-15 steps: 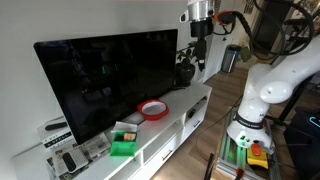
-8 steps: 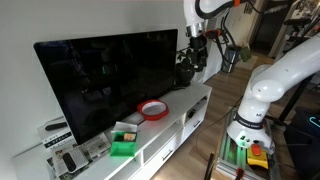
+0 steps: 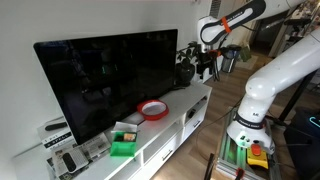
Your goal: Pick up the black remote from the far right compartment in the tv stand and put it on the top surface of the tv stand
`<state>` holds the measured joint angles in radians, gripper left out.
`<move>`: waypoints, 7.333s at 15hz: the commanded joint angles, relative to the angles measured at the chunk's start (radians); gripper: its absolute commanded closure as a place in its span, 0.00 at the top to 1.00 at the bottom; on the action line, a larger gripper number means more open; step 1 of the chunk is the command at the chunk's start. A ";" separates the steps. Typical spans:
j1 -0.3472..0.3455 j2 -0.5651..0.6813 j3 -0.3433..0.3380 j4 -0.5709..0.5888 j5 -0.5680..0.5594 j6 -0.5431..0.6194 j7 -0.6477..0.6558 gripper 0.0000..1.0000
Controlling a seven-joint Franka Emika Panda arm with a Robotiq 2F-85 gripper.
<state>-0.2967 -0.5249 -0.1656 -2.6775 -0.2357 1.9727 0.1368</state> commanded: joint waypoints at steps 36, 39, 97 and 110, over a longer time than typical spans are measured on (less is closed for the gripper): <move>-0.372 0.992 -0.177 0.396 0.392 0.388 -0.691 1.00; -0.356 0.978 -0.172 0.389 0.394 0.388 -0.680 1.00; -1.022 2.016 0.240 1.475 0.709 -0.149 -0.577 1.00; -1.029 2.017 0.317 1.375 0.773 0.129 -0.672 1.00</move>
<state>-1.2978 1.4920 0.1166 -1.2779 0.5017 2.0400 -0.4925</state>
